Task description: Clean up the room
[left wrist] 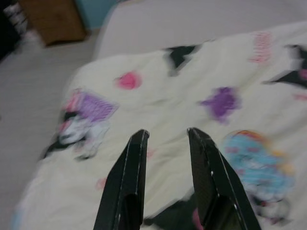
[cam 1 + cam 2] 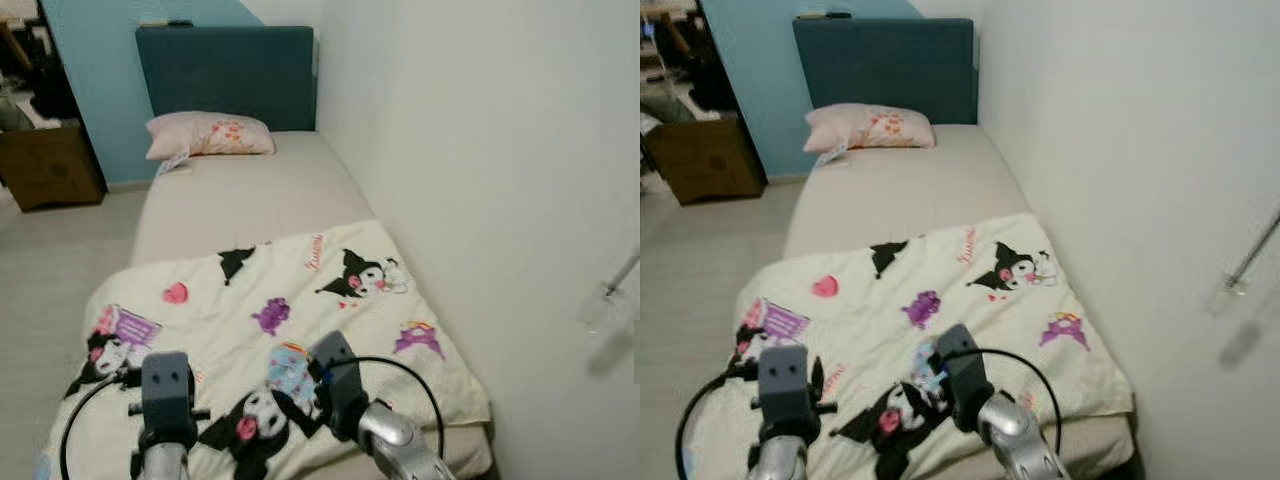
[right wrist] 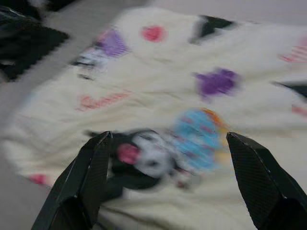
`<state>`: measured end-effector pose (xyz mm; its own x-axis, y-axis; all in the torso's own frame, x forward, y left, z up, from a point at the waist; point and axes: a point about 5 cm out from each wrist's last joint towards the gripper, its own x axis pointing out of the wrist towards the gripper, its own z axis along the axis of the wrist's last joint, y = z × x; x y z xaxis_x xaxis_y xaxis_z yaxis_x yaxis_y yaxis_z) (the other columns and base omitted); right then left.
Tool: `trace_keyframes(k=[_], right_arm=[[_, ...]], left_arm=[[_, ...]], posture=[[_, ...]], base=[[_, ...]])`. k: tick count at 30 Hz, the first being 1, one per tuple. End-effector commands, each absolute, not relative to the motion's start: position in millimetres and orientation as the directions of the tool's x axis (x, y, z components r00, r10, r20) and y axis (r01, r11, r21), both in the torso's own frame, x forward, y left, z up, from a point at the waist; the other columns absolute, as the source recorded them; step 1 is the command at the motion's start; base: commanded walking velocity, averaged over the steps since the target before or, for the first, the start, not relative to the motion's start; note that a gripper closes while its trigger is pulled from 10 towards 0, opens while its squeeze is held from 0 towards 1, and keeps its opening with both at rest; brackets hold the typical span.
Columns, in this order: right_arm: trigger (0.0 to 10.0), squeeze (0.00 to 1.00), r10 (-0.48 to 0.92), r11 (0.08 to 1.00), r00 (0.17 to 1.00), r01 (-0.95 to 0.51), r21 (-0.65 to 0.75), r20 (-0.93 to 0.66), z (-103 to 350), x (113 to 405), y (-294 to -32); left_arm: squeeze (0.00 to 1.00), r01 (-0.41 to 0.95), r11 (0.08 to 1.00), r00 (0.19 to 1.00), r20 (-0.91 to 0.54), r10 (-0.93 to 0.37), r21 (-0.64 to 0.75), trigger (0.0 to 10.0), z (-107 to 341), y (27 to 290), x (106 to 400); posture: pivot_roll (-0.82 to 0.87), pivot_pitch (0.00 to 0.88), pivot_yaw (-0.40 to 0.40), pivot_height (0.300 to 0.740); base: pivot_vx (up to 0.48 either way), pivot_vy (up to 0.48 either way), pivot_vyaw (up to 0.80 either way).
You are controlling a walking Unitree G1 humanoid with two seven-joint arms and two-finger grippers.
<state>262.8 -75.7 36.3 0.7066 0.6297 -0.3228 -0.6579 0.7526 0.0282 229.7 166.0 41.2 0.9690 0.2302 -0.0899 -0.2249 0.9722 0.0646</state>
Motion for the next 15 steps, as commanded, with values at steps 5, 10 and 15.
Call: trace_keyframes(k=[5, 10, 15], right_arm=[[10.0, 0.0, 0.649, 0.741, 0.699, -0.671, 0.037, -0.3, 40.3, 263.2, -68.0], [10.0, 0.0, 0.655, 0.735, 0.694, -0.678, 0.035, -0.299, 40.8, 263.6, -66.7], [10.0, 0.0, 0.658, 0.731, 0.692, -0.681, 0.034, -0.297, 41.4, 264.3, -65.7]], left_arm=[[0.0, -0.28, 0.958, 0.956, -0.074, 0.285, 0.067, 10.0, 42.5, 178.3, 224.3], [0.0, -0.291, 0.955, 0.954, -0.059, 0.294, 0.064, 10.0, 44.3, 179.0, 222.5], [0.0, -0.295, 0.954, 0.953, -0.048, 0.298, 0.063, 10.0, 44.7, 179.3, 221.2]], posture=[[-0.03, 0.0, -0.019, 0.74], [-0.03, 0.0, -0.023, 0.74], [-0.03, 0.0, -0.022, 0.74]], base=[[0.0, 0.0, 0.0], [0.0, 0.384, 0.0], [0.0, 0.0, 0.0]])
